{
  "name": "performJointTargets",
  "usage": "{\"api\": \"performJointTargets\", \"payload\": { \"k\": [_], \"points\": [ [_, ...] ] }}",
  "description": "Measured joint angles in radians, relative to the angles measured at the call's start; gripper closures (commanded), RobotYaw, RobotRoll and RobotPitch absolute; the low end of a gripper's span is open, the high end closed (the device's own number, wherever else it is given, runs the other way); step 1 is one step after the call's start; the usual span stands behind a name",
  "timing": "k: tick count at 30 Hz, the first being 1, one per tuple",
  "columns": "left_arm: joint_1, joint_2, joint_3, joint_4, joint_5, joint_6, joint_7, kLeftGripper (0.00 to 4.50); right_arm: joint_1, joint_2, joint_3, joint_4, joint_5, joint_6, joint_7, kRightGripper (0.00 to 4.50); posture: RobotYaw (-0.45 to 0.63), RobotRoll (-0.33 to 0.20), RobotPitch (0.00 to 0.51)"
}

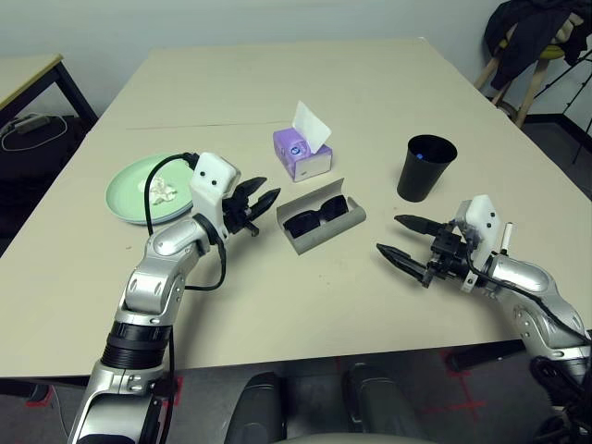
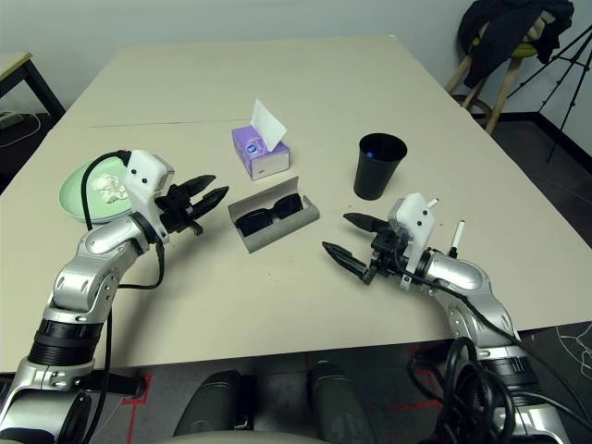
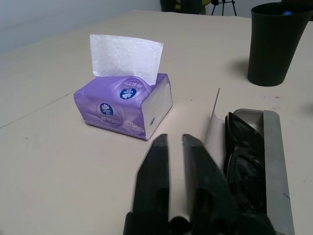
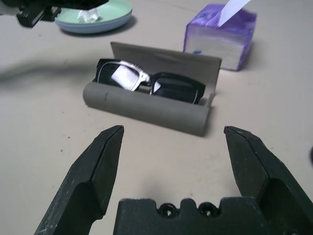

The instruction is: Organize and tidy the items on the table.

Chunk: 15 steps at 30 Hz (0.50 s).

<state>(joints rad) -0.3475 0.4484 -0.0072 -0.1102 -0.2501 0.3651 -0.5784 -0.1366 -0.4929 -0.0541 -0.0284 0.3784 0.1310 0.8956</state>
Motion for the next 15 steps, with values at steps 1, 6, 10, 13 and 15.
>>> {"api": "performJointTargets", "payload": {
  "k": [1,6,10,13,15],
  "points": [
    [0.0,0.0,-0.001,0.003,0.001,-0.001,0.0,4.48,0.002,0.002,0.0,0.0,0.0,-0.011,0.0,0.0,-0.01,0.0,0.046],
    [-0.023,-0.002,-0.003,0.018,0.013,-0.003,0.0,4.48,0.021,0.011,0.0,0.015,0.0,-0.062,0.001,0.0,-0.01,0.0,0.046],
    [-0.047,-0.01,-0.005,0.051,0.02,-0.007,0.001,4.48,0.034,0.011,0.001,0.035,-0.005,-0.086,0.005,0.0,-0.01,0.0,0.045],
    [-0.069,-0.018,-0.013,0.083,0.024,-0.009,0.001,4.48,0.044,0.01,0.001,0.035,-0.005,-0.102,0.014,0.0,-0.01,0.0,0.046],
    [-0.082,-0.018,-0.014,0.094,0.029,-0.019,0.001,4.48,0.048,0.009,0.001,0.035,-0.005,-0.104,0.02,0.0,-0.01,0.0,0.046]
  ]
}}
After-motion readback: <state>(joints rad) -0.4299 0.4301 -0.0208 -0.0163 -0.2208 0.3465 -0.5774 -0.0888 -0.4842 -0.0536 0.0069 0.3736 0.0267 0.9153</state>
